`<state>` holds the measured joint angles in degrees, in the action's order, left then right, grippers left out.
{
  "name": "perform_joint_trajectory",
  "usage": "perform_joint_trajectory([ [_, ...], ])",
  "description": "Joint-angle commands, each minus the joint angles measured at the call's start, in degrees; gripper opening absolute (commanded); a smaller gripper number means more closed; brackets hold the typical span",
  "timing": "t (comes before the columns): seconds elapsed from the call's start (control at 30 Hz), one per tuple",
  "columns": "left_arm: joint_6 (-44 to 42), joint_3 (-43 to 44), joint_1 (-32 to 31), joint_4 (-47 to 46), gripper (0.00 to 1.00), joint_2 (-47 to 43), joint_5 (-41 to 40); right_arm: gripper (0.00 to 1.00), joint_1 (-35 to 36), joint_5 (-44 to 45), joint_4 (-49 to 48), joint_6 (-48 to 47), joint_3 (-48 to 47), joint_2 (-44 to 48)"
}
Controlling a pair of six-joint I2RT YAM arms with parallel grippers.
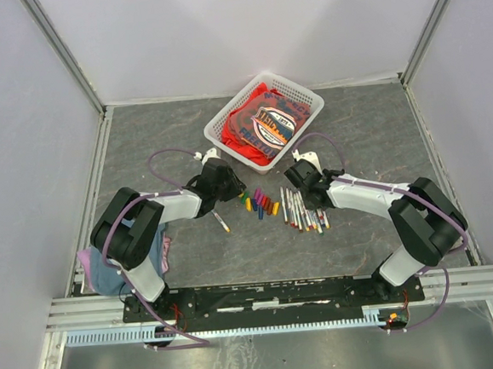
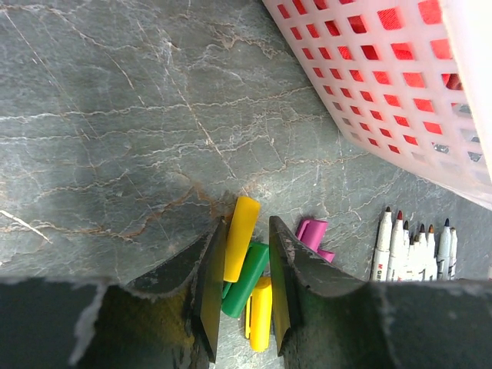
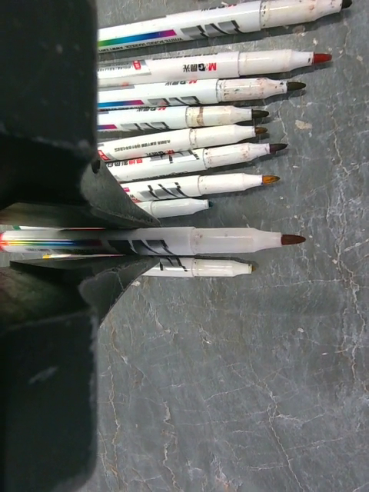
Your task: Open the pen caps
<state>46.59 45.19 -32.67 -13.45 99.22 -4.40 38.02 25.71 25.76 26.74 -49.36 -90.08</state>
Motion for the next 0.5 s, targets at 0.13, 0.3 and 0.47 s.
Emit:
perform_joint_trajectory([
  [0.13,-1.59,0.07,-0.18,0.98,0.37,-1.26,-2.43,0.24,-0.31,0.22,-1.57,-0.20,-1.35,-0.44],
  [0.3,-1.42,-0.01,-0.15,0.97,0.37,-1.35,-2.37,0.25,-0.27,0.17,-1.64,-0.20,-1.35,-0.38],
  [0.47,-1.28,-0.01,-0.18,0.98,0.37,-1.69,-2.60,0.25,-0.39,-0.19,-1.72,-0.18,-1.35,-0.22],
])
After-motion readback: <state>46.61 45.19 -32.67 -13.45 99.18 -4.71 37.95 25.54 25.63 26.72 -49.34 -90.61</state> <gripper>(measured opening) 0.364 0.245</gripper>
